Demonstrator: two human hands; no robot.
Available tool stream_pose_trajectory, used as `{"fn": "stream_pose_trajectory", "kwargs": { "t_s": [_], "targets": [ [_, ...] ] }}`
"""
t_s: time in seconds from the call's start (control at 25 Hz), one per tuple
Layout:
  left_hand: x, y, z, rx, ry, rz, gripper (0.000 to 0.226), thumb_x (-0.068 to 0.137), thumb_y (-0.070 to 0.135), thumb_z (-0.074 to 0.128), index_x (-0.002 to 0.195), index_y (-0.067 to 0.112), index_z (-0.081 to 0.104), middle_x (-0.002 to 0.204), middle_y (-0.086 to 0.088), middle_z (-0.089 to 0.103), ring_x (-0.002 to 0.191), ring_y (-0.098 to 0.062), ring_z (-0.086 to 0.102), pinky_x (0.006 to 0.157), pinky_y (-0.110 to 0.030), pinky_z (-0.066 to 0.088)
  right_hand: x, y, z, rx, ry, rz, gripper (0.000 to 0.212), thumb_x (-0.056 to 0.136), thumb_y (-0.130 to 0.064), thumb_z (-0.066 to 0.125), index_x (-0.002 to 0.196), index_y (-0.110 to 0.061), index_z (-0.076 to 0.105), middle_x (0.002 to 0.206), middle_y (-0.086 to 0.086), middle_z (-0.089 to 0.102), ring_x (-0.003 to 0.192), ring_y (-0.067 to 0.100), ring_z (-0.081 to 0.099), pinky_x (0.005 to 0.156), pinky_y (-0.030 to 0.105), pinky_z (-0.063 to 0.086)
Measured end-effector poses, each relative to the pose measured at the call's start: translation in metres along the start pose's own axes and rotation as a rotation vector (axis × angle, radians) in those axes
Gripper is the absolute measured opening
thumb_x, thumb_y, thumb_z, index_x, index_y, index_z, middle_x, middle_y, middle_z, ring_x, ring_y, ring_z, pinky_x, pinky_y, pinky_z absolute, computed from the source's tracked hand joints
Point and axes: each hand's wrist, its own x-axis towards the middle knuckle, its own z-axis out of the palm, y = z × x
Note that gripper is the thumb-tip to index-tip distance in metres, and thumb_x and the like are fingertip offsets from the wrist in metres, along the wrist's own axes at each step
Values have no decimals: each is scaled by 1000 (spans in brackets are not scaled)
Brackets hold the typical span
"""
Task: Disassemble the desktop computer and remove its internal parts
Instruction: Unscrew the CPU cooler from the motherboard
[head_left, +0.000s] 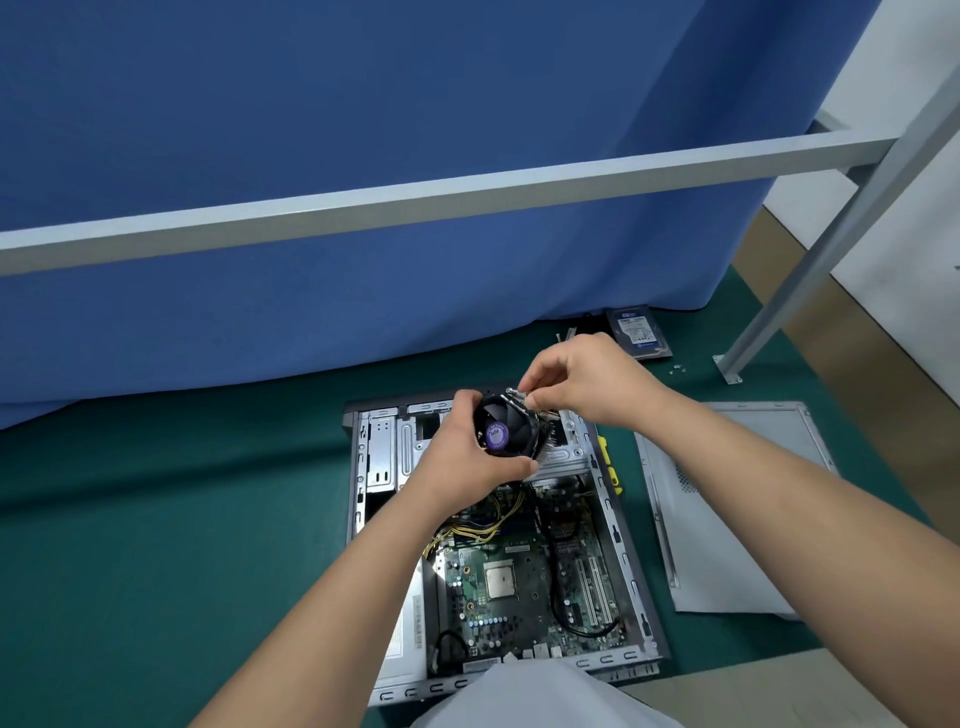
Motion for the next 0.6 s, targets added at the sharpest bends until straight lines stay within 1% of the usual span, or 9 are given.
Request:
{"fn": "stream_pose_trajectory", "kwargs": {
  "t_s": [0.08, 0.16, 0.2, 0.28, 0.36, 0.44, 0.52, 0.56, 0.6],
  "targets": [
    [0, -1, -1, 50, -4, 40, 85, 56, 48, 93, 118, 42, 36, 117, 6, 59, 101, -14, 63, 85, -31, 54, 0, 4, 3, 21, -35, 44, 12, 79, -21, 87, 86, -29, 80, 74, -16, 75, 71, -1, 70, 71, 19, 55],
    [0, -3, -3, 98, 5, 73, 84, 53, 52, 91, 115, 49, 34, 115, 11, 59, 101, -12, 62, 85, -30, 53, -1, 11, 5, 68, -66, 109, 12, 78, -18, 87, 83, -26, 79, 74, -12, 75, 70, 3, 70, 69, 21, 56],
    [0, -3, -3, 116, 11, 82, 83, 52, 54, 90, 113, 52, 33, 113, 16, 58, 101, -9, 62, 84, -29, 53, -2, 15, 6, 129, -89, 152, 13, 78, -15, 87, 82, -23, 78, 73, -9, 75, 67, 6, 70, 66, 21, 55],
    [-3, -4, -4, 116, 17, 92, 83, 50, 56, 90, 111, 55, 33, 112, 25, 55, 100, -1, 61, 79, -19, 49, -4, 22, 7, 365, -159, 279, 12, 81, -5, 83, 82, -14, 75, 73, -3, 74, 67, 11, 67, 63, 20, 53],
    [-5, -3, -4, 86, 17, 97, 85, 49, 58, 89, 114, 53, 36, 111, 29, 54, 99, 6, 60, 75, -10, 44, -6, 30, 6, 561, -234, 453, 12, 83, -4, 80, 87, -13, 73, 81, -1, 73, 81, 16, 63, 72, 24, 52],
    [-6, -1, -1, 41, 12, 96, 86, 49, 59, 89, 119, 48, 40, 113, 26, 58, 100, 8, 60, 79, -13, 45, -10, 39, 10, 676, -307, 619, 13, 85, -14, 77, 94, -17, 69, 95, 1, 69, 91, 21, 61, 82, 31, 53],
    [-5, 0, 1, 16, 5, 95, 87, 51, 58, 89, 123, 44, 42, 115, 22, 61, 102, 2, 63, 84, -20, 50, -16, 46, 19, 888, -360, 698, 17, 89, -19, 69, 104, -15, 64, 105, 9, 66, 95, 28, 66, 91, 40, 58],
    [-5, 1, 2, 14, 0, 94, 86, 53, 57, 90, 123, 43, 42, 115, 21, 62, 101, 2, 63, 84, -19, 51, -20, 48, 23, 1004, -359, 703, 20, 90, -19, 67, 109, -12, 63, 106, 13, 67, 96, 30, 69, 91, 42, 59],
    [-6, 2, 3, 13, 2, 91, 84, 54, 56, 90, 123, 43, 42, 114, 21, 63, 99, 5, 63, 80, -14, 49, -23, 50, 26, 1087, -350, 694, 24, 91, -19, 67, 112, -9, 64, 106, 15, 69, 96, 32, 71, 89, 42, 60]
  ]
}}
